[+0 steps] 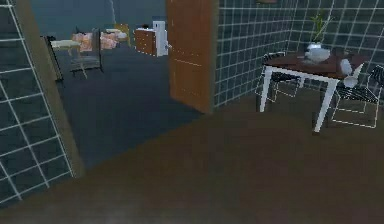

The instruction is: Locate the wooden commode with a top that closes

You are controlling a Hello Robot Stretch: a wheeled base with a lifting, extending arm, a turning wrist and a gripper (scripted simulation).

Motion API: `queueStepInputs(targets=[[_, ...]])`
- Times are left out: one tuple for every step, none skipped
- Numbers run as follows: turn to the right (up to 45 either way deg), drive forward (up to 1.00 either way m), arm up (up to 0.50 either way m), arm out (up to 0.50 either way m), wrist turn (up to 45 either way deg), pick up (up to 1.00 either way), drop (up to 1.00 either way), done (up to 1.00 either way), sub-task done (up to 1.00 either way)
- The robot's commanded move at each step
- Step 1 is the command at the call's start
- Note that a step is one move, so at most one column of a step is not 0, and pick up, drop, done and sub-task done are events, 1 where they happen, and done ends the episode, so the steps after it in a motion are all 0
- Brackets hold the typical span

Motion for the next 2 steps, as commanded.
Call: queueStepInputs(targets=[[-39.0, 0.0, 0.0, 0.0, 0.0, 0.0, 0.0, 0.0, 0.0], [-3.0, 0.0, 0.0, 0.0, 0.0, 0.0, 0.0, 0.0, 0.0]])
